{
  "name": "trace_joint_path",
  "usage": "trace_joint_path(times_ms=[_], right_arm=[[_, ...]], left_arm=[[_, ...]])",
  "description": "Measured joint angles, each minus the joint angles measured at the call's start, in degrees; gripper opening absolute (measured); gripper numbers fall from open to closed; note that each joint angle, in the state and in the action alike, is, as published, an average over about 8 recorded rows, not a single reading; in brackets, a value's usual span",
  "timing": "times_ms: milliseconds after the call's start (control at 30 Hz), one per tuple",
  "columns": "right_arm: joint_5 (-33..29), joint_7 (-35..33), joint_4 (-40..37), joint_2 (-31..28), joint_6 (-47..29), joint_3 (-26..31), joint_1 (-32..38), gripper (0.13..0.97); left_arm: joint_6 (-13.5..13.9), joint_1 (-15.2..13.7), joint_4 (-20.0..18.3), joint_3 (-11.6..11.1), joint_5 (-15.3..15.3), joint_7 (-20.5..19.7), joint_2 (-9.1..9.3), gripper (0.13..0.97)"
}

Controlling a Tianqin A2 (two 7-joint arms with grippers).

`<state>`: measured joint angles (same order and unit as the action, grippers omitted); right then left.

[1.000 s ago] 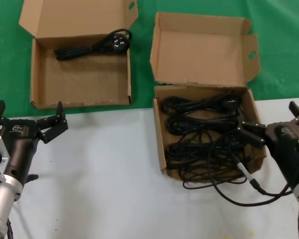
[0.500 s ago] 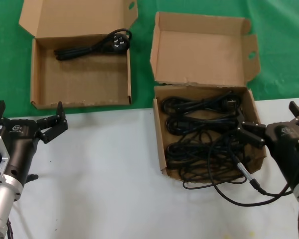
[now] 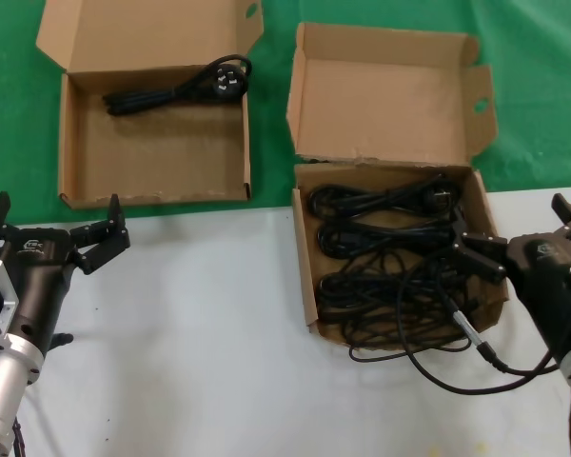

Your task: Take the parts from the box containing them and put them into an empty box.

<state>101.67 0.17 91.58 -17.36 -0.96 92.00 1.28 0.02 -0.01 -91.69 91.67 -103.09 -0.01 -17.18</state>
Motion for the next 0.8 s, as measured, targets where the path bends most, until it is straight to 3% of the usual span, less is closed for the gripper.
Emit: trace_joint_path(times_ms=[800], right_arm=[[0.0,0.0,0.0,0.0,0.0,0.0,0.0,0.966]], left_arm=[[0.0,0.0,0.0,0.0,0.0,0.0,0.0,0.966]])
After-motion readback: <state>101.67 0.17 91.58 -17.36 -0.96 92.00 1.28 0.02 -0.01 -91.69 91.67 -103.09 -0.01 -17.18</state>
